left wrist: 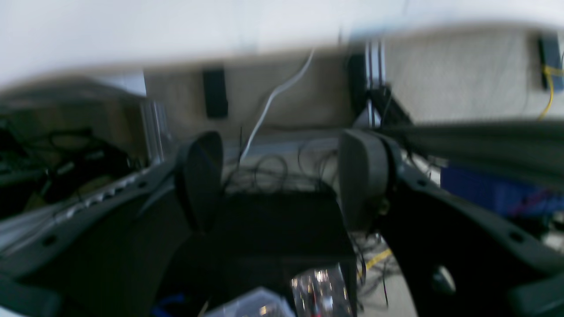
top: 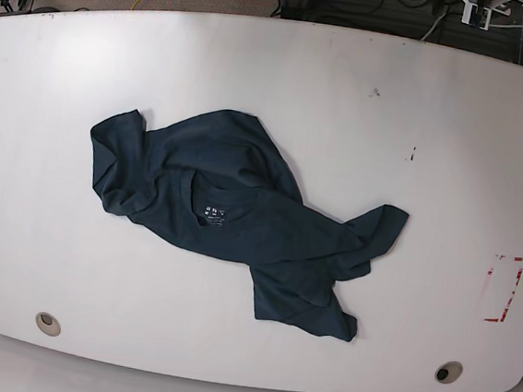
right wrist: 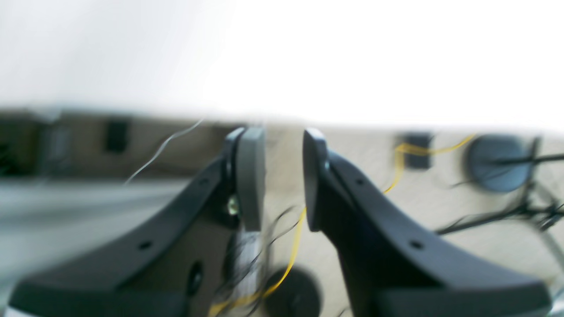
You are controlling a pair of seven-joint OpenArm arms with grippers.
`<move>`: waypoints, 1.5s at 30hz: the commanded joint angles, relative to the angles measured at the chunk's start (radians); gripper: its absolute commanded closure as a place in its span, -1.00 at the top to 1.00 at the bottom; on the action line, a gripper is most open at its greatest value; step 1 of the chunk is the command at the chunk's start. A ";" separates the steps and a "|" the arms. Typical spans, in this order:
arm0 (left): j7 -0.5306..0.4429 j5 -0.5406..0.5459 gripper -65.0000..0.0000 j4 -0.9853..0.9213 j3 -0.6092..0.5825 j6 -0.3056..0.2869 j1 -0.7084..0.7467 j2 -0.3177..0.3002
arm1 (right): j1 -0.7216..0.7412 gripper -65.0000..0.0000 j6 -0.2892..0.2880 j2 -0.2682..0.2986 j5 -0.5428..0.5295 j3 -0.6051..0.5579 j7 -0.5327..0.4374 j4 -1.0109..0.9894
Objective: Fold the T-shirt properly
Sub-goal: 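Move the right gripper down onto the crumpled teal T-shirt and grasp it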
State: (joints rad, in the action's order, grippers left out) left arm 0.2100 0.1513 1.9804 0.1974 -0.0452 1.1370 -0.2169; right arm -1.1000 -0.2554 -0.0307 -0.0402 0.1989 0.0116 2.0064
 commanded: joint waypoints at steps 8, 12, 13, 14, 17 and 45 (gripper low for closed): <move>-0.016 0.000 0.20 0.018 0.001 0.001 -0.058 0.038 | 0.228 -0.58 -0.041 0.074 -0.002 0.037 0.054 0.014; -0.017 0.000 0.27 0.018 0.004 0.003 -0.084 0.041 | 0.364 -0.58 -0.098 0.108 -0.002 0.040 0.170 0.012; -0.017 0.000 0.37 0.018 0.004 0.005 -0.087 0.050 | 0.398 -0.56 -0.115 0.113 -0.002 0.040 0.205 0.012; -0.017 0.001 0.46 0.018 0.006 0.006 -0.088 0.063 | 0.421 -0.56 -0.129 0.120 0.000 0.040 0.230 0.012; -0.019 -0.002 0.67 0.018 0.007 0.005 -0.107 0.101 | 0.516 -0.55 -0.175 0.148 0.000 0.038 0.298 0.012; -0.014 -0.006 0.69 0.013 0.073 0.003 -0.219 0.115 | 1.047 0.04 -0.336 0.208 0.122 -0.361 0.693 -0.034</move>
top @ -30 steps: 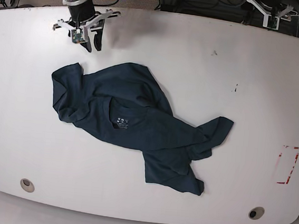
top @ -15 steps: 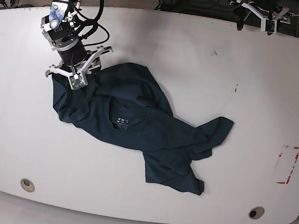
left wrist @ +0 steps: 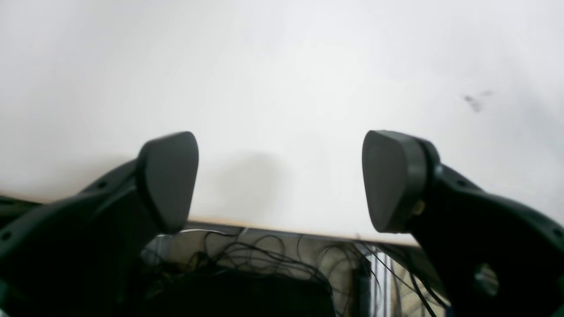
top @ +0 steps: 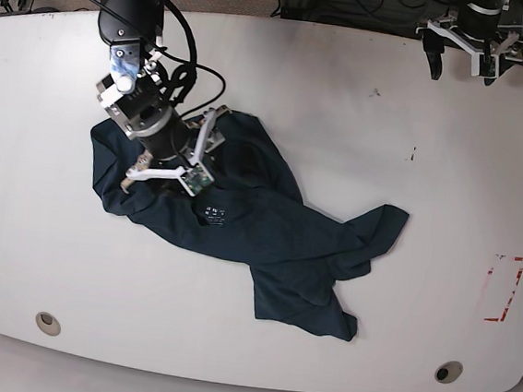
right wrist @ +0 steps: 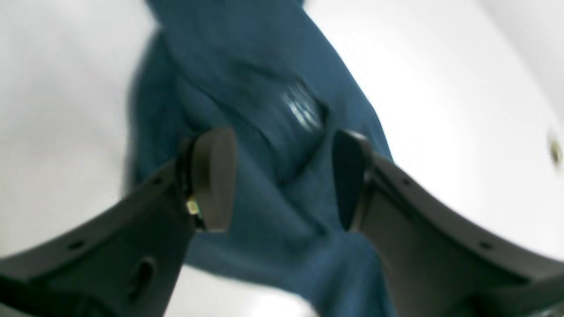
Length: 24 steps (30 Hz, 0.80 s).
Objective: Fold the T-shirt properly
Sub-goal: 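Move the right gripper down onto the crumpled teal T-shirt and grasp it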
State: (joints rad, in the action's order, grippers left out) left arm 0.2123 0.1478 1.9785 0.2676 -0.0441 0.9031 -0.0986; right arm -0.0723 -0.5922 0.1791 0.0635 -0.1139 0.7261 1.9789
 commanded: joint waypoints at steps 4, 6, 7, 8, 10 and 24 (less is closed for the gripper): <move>-0.017 -0.003 0.69 0.015 0.005 0.002 0.012 -0.003 | 0.076 0.04 0.002 -0.019 0.088 -0.185 -0.023 -0.072; -0.017 -0.003 0.69 0.015 0.005 0.002 0.011 -0.005 | 0.118 0.03 0.002 -0.054 0.132 -0.235 -0.024 -0.143; -0.017 -0.003 0.69 0.015 0.005 0.002 0.011 -0.005 | 0.134 0.03 0.002 -0.071 0.151 -0.246 -0.024 -0.169; -0.017 -0.003 0.69 0.017 0.005 0.002 0.011 -0.005 | 0.147 0.03 0.002 -0.083 0.163 -0.254 -0.026 -0.189; -0.017 -0.003 0.69 0.017 0.005 0.002 0.012 -0.005 | 0.177 0.03 0.002 -0.115 0.195 -0.270 -0.026 -0.243; -0.017 -0.003 0.68 0.017 0.017 0.002 0.017 -0.005 | 0.329 0.03 0.002 -0.194 0.318 -0.292 -0.175 -0.562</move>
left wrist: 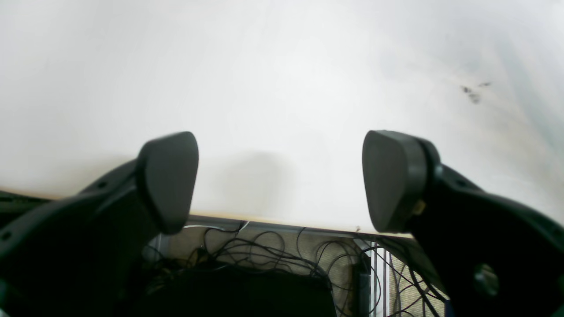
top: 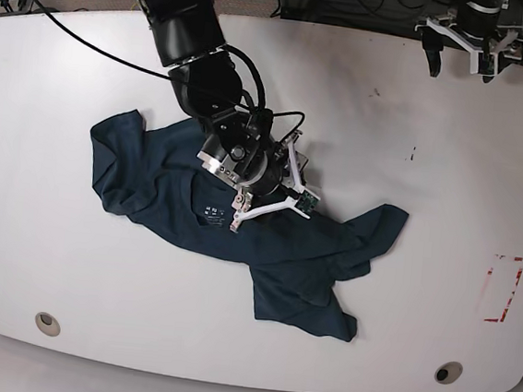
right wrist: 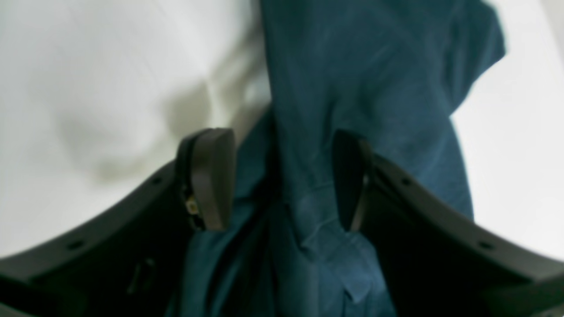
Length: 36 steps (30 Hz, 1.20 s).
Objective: Fold the T-shirt properly
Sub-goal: 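Move the right gripper down onto the crumpled teal T-shirt and grasp it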
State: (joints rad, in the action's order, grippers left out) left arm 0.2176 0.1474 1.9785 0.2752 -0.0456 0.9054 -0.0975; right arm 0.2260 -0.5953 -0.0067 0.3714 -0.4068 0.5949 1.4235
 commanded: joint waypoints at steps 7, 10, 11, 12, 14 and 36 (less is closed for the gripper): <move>-0.022 -0.002 0.68 0.015 0.011 0.003 0.011 -0.006 | 0.036 0.03 0.007 -0.005 0.104 0.007 -0.120 -0.051; -0.022 -0.002 0.68 0.015 0.011 0.003 0.010 -0.006 | 0.036 0.03 0.007 -0.005 0.133 0.007 -0.128 -0.051; -0.022 -0.002 0.68 0.015 0.011 0.003 0.010 -0.006 | 0.036 0.03 0.007 -0.005 0.139 0.007 -0.128 -0.051; -0.022 -0.002 0.68 0.015 0.009 0.003 0.010 -0.006 | 0.037 0.03 0.007 -0.005 0.143 0.007 -0.128 -0.051; -0.022 -0.002 0.68 0.015 0.009 0.003 0.008 -0.005 | 0.040 0.03 0.007 -0.002 0.143 0.009 -0.128 -0.049; -0.020 -0.004 0.68 0.014 0.003 0.003 -0.030 -0.005 | 0.095 0.03 0.007 0.014 0.140 0.111 -0.125 -0.033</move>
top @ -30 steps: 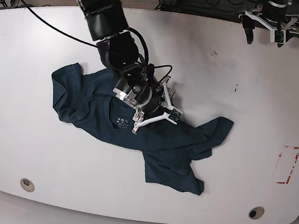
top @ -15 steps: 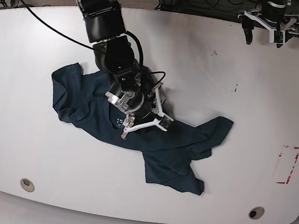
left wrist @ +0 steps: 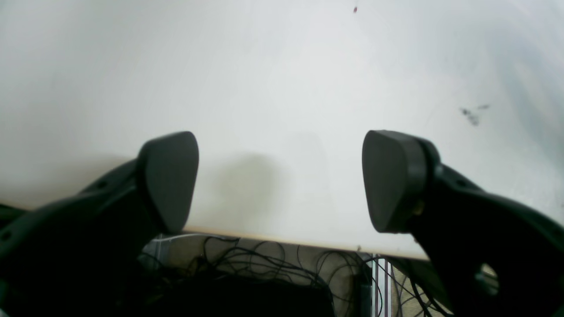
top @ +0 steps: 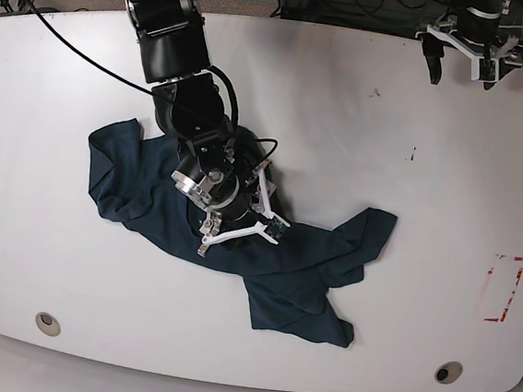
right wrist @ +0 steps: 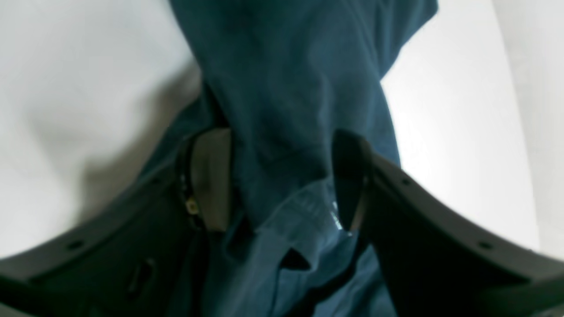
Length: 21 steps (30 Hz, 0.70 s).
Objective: Fold the T-shirt properly
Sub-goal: 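Move the right gripper down onto the crumpled teal T-shirt and grasp it, then lift the grasped shirt fabric with the right gripper and pull it away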
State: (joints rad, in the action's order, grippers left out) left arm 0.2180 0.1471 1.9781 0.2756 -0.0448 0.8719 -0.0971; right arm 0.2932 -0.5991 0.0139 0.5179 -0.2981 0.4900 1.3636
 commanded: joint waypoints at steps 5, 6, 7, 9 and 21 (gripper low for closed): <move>-0.021 -0.004 0.68 0.014 0.003 0.003 0.003 -0.005 | 0.028 0.03 0.011 -0.007 -0.005 0.003 -0.020 0.026; -0.021 -0.004 0.68 0.014 0.003 0.003 0.002 -0.005 | 0.030 0.03 0.011 -0.005 -0.005 0.003 -0.020 0.024; -0.021 -0.004 0.68 0.014 0.003 0.003 0.002 -0.005 | 0.034 0.03 0.011 -0.004 -0.005 0.003 -0.021 0.021; -0.021 -0.004 0.68 0.014 0.003 0.003 -0.004 -0.006 | 0.045 0.03 0.012 -0.004 -0.005 0.003 -0.021 0.015; -0.021 -0.004 0.68 0.014 0.001 0.003 -0.010 -0.006 | 0.097 0.03 0.012 -0.007 -0.008 0.003 -0.026 -0.069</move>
State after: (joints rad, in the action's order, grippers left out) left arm 0.2173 0.1474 1.9781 0.2741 -0.0448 0.8501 -0.0978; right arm 0.3538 -0.5995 0.0132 0.5163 -0.2981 0.4812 1.2774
